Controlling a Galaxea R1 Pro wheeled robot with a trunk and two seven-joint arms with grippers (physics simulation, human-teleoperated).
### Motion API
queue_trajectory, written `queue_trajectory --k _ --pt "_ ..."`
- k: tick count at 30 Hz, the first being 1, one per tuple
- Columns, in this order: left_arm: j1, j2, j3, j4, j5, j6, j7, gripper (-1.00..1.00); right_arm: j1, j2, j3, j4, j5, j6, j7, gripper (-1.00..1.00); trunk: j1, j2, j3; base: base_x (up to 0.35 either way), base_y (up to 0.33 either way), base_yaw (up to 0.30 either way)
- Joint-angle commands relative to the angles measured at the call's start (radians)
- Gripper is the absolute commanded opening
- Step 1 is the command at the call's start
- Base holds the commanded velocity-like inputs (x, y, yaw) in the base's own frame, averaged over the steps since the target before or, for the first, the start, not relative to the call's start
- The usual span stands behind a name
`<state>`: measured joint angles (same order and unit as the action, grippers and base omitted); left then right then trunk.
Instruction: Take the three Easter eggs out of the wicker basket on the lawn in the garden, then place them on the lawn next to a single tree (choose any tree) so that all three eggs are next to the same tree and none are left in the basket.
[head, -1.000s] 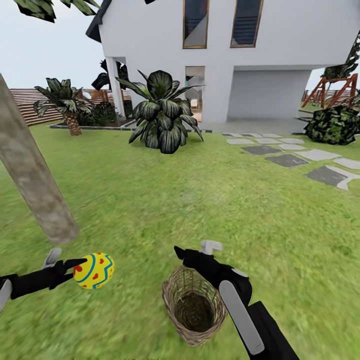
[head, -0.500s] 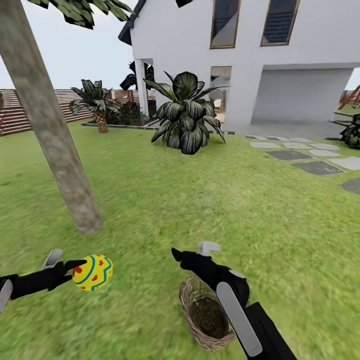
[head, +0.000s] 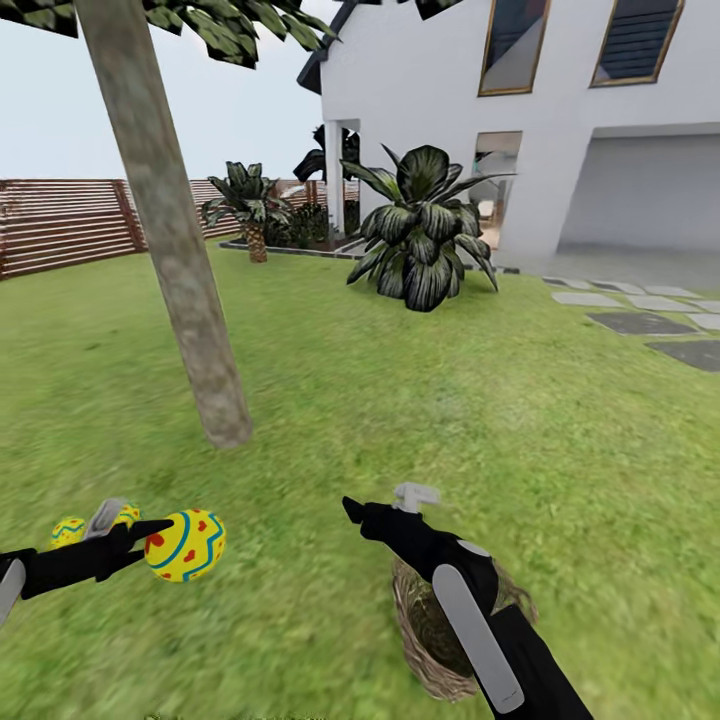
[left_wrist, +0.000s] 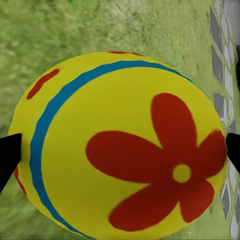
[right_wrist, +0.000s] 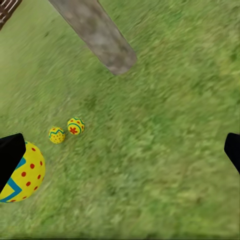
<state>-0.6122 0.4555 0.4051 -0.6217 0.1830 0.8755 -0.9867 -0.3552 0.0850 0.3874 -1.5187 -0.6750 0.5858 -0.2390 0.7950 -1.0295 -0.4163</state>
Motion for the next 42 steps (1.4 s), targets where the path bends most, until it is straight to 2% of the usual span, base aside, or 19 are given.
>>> queue_trajectory --k 1,15,22,34,42 --pt "-0.001 -0.001 0.001 0.0 0.0 0.004 -0.003 -1.0 -0.001 0.0 0.0 -0.001 -0.011 0.003 -0.01 1.0 -0.004 0.006 0.002 0.0 0.0 0.29" --pt "-0.001 -0.002 0.001 0.0 -0.001 0.003 -0.002 -1.0 -0.001 0.0 0.0 0.0 -0.011 0.003 -0.01 1.0 -0.058 0.104 0.046 0.0 0.0 0.29" --pt "-0.001 -0.002 0.001 0.0 -0.002 0.004 -0.001 -1.0 -0.001 0.001 0.001 0.0 -0.011 0.002 -0.011 1.0 -0.084 0.153 0.068 -0.184 0.0 0.29" --pt "-0.001 -0.001 0.003 0.0 -0.001 0.004 -0.001 -1.0 -0.001 0.002 0.001 0.001 -0.011 -0.001 -0.01 1.0 -0.13 0.237 0.105 -0.01 0.0 0.288" --pt "-0.001 -0.003 0.001 0.0 0.0 0.004 -0.001 -1.0 -0.001 -0.001 -0.001 -0.001 -0.009 -0.004 -0.006 1.0 -0.161 0.293 0.13 0.0 0.0 0.045"
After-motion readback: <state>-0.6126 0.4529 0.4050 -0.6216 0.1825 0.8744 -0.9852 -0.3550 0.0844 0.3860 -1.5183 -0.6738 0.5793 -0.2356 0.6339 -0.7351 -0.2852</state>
